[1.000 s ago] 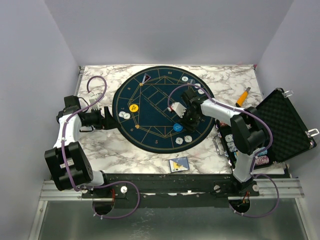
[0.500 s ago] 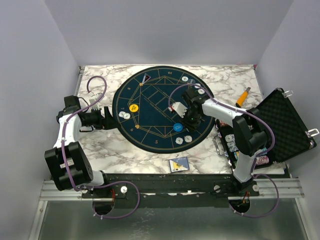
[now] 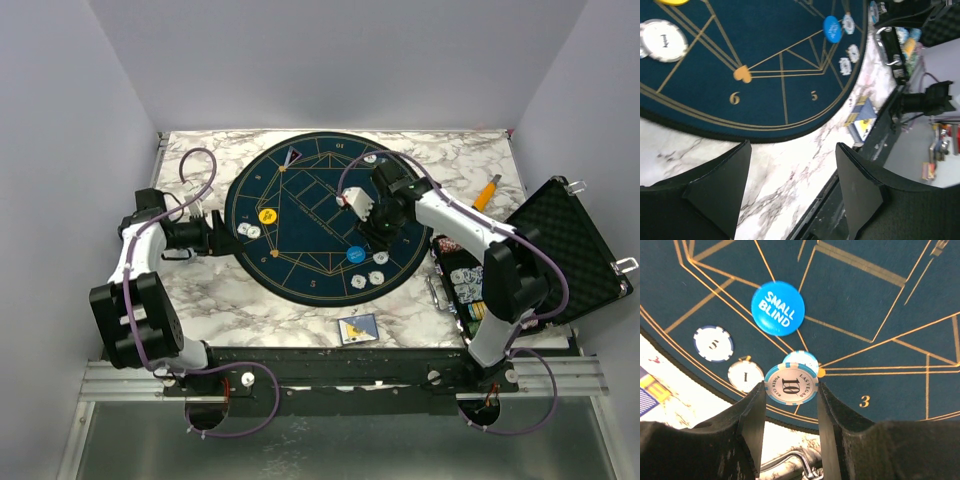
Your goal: Distribute texas hold em gaming equipment
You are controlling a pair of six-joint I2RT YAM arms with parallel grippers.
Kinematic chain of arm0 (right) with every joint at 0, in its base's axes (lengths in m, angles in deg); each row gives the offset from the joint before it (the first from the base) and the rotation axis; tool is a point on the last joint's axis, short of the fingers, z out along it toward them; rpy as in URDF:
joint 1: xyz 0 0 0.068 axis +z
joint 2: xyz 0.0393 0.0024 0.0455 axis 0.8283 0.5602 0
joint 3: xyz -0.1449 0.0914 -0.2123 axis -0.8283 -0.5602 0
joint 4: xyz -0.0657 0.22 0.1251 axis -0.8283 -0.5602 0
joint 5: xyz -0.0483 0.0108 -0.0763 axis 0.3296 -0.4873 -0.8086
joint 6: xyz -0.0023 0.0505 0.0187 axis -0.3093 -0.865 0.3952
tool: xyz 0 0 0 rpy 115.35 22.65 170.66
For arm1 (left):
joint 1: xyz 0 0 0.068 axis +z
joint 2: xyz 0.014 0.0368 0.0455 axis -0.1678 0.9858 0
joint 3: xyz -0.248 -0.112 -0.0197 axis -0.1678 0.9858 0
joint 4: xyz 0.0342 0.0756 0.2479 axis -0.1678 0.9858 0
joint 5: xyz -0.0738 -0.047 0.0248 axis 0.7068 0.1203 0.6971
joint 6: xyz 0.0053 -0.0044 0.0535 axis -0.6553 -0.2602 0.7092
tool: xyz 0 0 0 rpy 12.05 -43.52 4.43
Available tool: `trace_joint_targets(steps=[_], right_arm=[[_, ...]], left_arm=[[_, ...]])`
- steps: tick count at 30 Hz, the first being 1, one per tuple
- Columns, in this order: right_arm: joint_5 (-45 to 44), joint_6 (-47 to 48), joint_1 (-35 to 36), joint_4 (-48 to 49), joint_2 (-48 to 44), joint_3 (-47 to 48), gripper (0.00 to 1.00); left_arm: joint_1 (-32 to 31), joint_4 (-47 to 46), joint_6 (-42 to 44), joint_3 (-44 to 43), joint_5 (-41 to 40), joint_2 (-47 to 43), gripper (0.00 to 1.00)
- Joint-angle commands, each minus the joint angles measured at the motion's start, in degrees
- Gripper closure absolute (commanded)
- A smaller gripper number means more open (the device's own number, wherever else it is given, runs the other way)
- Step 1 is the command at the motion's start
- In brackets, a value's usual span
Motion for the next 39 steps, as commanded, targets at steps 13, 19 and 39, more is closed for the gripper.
trace_joint_targets(steps=[13, 19, 39], right_arm=[[11.5, -5.9, 8.5, 4.8, -2.9, 4.7, 0.78], [10.4, -7.2, 10.9, 6.3, -1.3, 5.1, 0.79], [9.2, -9.2, 14.1, 7.8, -0.2, 5.7, 0.79]], left_arm=[[-16.2, -5.3, -11.6, -6.8, 21.2, 17.2, 0.43], [-22.6, -37.7, -39.7, 2.5, 13.8, 14.8, 0.45], [-34.8, -64.4, -64.0, 6.5, 10.5, 17.9, 0.54]])
